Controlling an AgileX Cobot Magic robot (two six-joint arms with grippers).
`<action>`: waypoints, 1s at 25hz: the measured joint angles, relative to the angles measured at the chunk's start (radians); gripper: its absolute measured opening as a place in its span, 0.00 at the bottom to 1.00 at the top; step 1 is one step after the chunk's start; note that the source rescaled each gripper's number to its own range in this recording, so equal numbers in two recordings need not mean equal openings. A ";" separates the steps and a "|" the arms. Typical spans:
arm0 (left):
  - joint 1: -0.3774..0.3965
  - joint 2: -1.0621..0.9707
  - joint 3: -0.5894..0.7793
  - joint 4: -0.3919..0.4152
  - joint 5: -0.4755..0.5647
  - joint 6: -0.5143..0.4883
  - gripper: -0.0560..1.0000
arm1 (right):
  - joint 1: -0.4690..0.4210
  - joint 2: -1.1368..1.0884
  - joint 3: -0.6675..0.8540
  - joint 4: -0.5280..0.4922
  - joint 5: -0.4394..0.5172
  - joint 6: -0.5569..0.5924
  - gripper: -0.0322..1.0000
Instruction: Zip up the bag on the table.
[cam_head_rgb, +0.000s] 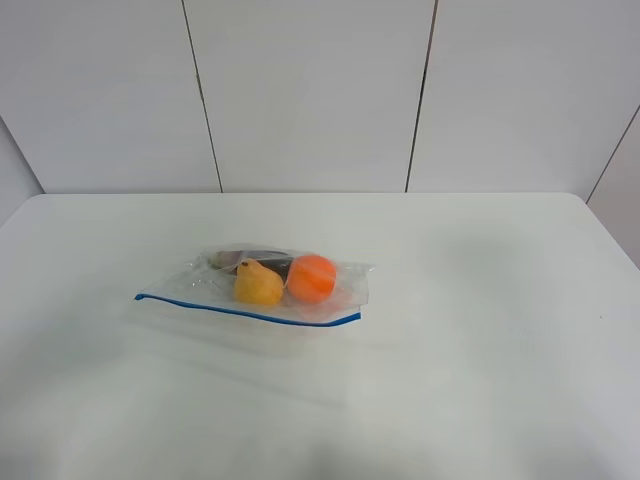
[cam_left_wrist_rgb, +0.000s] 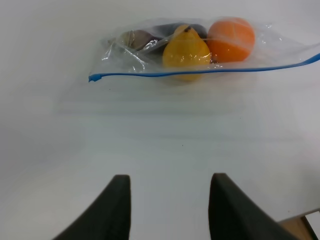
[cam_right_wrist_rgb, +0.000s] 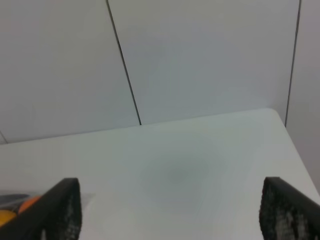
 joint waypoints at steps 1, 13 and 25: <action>0.000 0.000 0.000 0.000 0.000 0.000 0.69 | 0.000 -0.015 0.005 0.000 0.009 0.000 1.00; 0.000 0.000 0.000 0.000 0.000 0.001 0.69 | 0.000 -0.208 0.218 0.005 0.040 0.014 1.00; 0.000 0.000 0.000 0.000 0.000 0.001 0.69 | 0.000 -0.309 0.437 0.000 0.042 0.015 1.00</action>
